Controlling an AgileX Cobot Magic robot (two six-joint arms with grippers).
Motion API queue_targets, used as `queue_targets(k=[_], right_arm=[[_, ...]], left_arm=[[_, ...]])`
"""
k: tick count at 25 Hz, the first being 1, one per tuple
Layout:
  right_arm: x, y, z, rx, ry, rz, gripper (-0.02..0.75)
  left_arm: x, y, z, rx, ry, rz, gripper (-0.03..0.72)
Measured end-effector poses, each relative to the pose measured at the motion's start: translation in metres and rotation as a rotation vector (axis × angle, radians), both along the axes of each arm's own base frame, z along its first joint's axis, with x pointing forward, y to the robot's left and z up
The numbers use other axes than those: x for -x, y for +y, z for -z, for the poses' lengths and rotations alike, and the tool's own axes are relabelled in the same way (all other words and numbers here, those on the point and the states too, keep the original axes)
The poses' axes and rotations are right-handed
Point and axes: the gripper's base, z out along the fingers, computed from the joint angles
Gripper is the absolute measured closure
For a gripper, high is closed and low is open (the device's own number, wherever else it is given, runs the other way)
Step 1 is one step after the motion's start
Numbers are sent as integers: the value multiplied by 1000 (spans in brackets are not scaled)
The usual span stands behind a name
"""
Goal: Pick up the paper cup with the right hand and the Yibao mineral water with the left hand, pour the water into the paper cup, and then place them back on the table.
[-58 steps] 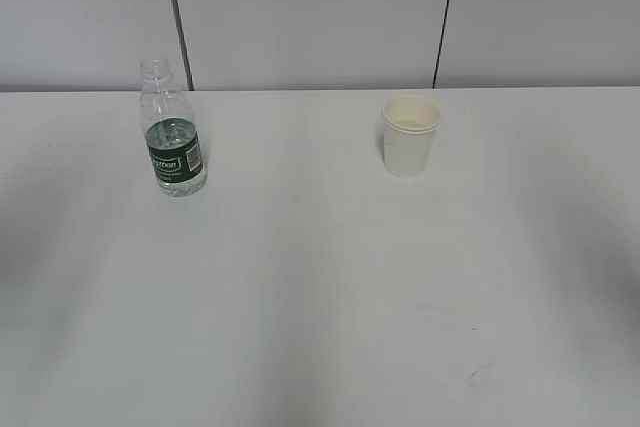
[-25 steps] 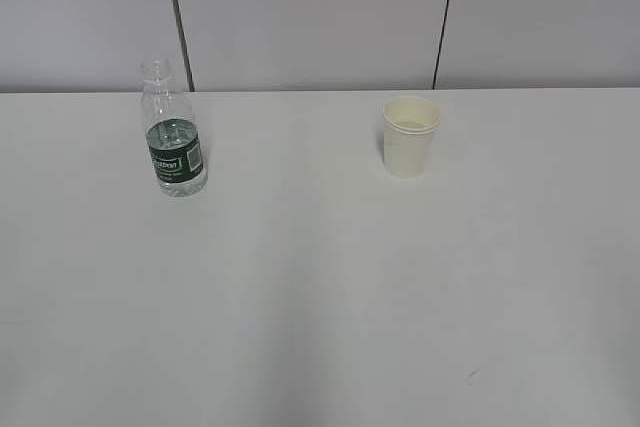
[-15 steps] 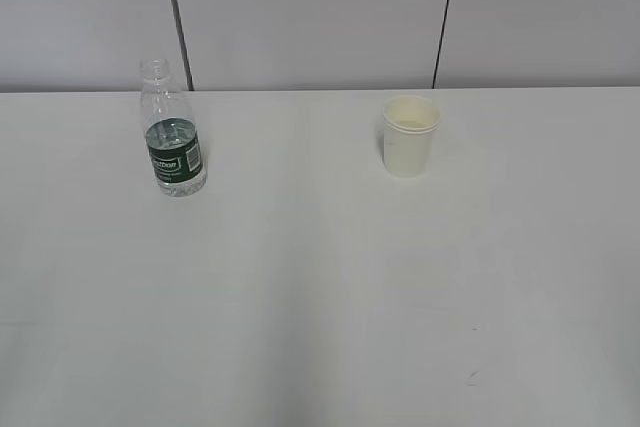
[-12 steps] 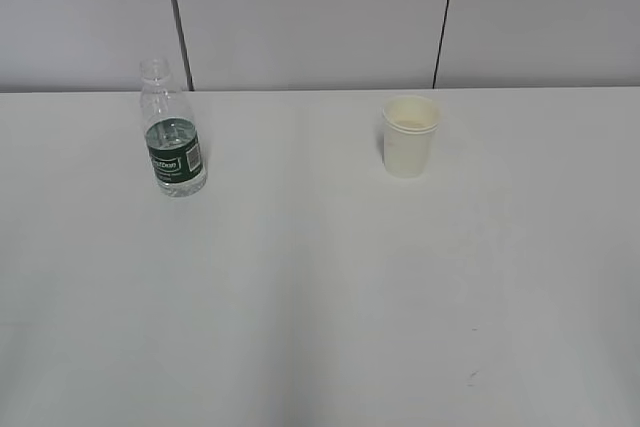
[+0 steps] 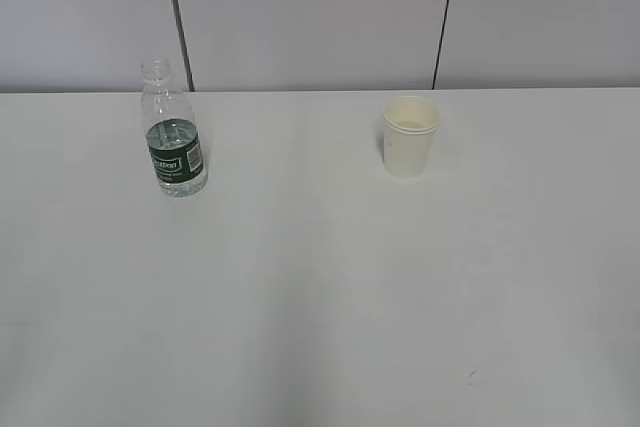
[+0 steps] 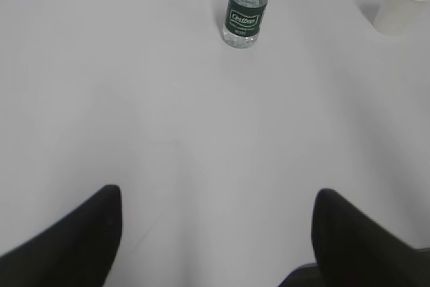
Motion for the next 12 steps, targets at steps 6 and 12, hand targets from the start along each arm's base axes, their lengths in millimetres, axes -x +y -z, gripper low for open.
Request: queue_targets(k=[6,12], right_arm=[[0,-1,0,10,-2,7,226],[0,-1,0,10,-5,7,226]], left_arm=[[0,0,0,-1,1,-34,156],[0,-1,0,-1,1,-52,156]])
